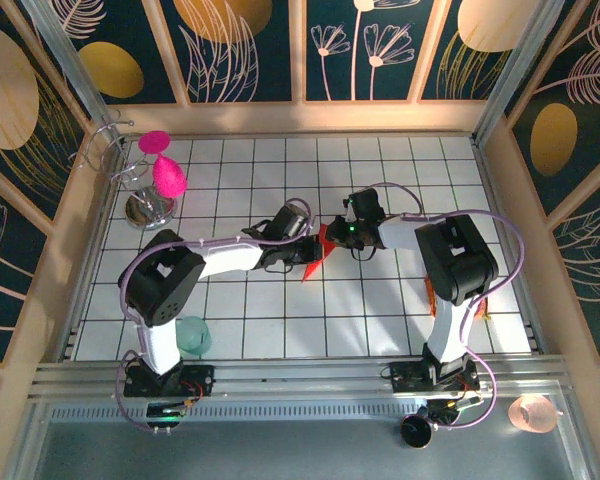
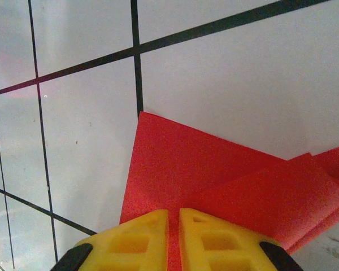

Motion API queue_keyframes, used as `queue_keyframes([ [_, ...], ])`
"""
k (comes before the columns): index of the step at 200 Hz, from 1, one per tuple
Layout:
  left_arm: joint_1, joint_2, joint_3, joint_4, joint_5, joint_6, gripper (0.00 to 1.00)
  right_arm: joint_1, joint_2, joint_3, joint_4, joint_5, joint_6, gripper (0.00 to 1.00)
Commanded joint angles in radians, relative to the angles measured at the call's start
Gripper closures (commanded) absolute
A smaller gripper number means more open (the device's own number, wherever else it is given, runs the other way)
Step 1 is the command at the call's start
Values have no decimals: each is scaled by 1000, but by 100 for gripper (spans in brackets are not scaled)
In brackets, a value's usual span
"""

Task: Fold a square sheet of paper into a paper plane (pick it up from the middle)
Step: Fold the wing for the fifth time at the center of the table.

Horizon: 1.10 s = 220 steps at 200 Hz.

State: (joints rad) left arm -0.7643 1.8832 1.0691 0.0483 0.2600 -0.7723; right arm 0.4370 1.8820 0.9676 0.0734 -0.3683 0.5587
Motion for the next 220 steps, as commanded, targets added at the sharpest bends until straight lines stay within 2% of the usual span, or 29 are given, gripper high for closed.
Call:
queue_keyframes([
  [1,4,52,24,-39,-7,-26,97,-9,12,-32,-25,19,-5,85],
  [52,5,90,18,-80,-30,-30,99,-9,-13,-29,-21,6,-7,85],
  [107,4,88,-9,-100,-34,-27,99,9,-128,4,-40,-12,-41,84],
  [164,6,93,-2,-124,-48,-21,99,49,-90,-59,-8,-23,-21,87],
  [220,5,107,-4,-159,-55,-19,100,16,-21,-57,0,-39,-50,88],
])
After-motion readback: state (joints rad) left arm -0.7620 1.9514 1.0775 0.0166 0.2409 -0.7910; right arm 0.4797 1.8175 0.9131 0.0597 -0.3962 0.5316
